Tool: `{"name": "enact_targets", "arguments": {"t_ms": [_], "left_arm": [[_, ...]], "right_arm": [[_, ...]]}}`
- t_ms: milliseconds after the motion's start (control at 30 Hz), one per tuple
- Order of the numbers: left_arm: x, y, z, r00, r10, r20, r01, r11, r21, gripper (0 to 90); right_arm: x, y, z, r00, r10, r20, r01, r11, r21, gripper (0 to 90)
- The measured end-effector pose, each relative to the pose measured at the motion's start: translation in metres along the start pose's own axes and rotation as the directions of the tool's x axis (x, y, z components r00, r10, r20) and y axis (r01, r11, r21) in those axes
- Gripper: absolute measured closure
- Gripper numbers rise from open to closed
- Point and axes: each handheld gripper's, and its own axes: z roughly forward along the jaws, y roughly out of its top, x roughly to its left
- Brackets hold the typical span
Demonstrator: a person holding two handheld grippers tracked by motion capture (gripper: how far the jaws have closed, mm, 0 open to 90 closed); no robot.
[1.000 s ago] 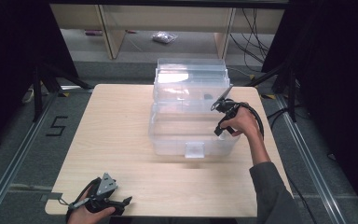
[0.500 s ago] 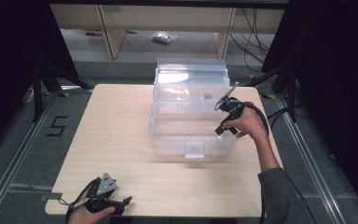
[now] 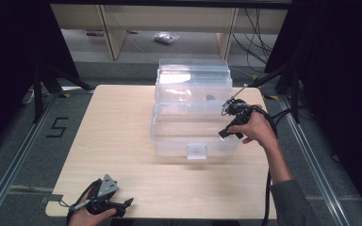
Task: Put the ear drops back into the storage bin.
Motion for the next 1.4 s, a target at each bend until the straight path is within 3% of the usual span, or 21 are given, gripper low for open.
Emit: {"name": "enact_targets", "arguments": {"t_ms": [200, 367, 800, 833, 967, 1067, 1167, 1233, 1267, 1400], "left_arm": [[0.001, 0.0, -0.001, 0.9999, 0.011, -0.004, -0.01, 0.9999, 0.004, 15.1], [0.0, 0.0, 0.0, 1.0, 0.005, -0.003, -0.005, 1.0, 0.003, 15.0], [0.0, 0.0, 0.0, 1.0, 0.001, 0.002, -0.001, 1.0, -0.006, 15.0], [0.0, 0.0, 0.0, 1.0, 0.009, -0.003, -0.009, 1.0, 0.0, 15.1], [0.0, 0.0, 0.001, 1.0, -0.004, -0.004, 0.004, 1.0, 0.003, 15.1], [0.001, 0.0, 0.0, 0.9999, 0.01, -0.007, -0.01, 0.9999, 0.002, 15.0], [0.0, 0.0, 0.0, 1.0, -0.001, -0.008, 0.001, 1.0, -0.006, 15.0], [-0.001, 0.0, 0.001, 0.9999, -0.015, 0.002, 0.015, 0.9998, -0.015, 15.1], [0.0, 0.0, 0.0, 1.0, 0.004, 0.002, -0.004, 1.0, -0.005, 15.1], [0.0, 0.0, 0.001, 1.0, -0.003, -0.007, 0.003, 1.0, -0.005, 15.1]], "right_arm": [[0.006, -0.007, -0.007, 0.9998, -0.019, -0.006, 0.018, 0.999, -0.037, 27.8], [0.009, -0.013, -0.011, 0.9998, 0.005, -0.021, -0.006, 0.998, -0.065, 27.0], [0.015, -0.033, -0.017, 1.0, 0.002, -0.005, -0.002, 0.991, -0.137, 25.6], [0.015, -0.035, -0.016, 0.9998, -0.021, -0.001, 0.02, 0.989, -0.146, 25.6], [0.023, -0.041, -0.016, 0.9999, 0.009, -0.01, -0.01, 0.987, -0.161, 25.5], [0.027, -0.045, -0.015, 0.9999, -0.009, -0.007, 0.007, 0.984, -0.178, 24.8], [0.031, -0.049, -0.015, 0.9994, -0.034, 0.002, 0.033, 0.978, -0.207, 24.2], [0.036, -0.052, -0.015, 0.9998, -0.019, 0.002, 0.019, 0.978, -0.209, 24.0], [0.036, -0.053, -0.015, 0.9993, -0.038, 0.006, 0.038, 0.975, -0.221, 23.9], [0.042, -0.059, -0.013, 0.9992, -0.041, -0.001, 0.04, 0.974, -0.225, 23.2]]}}
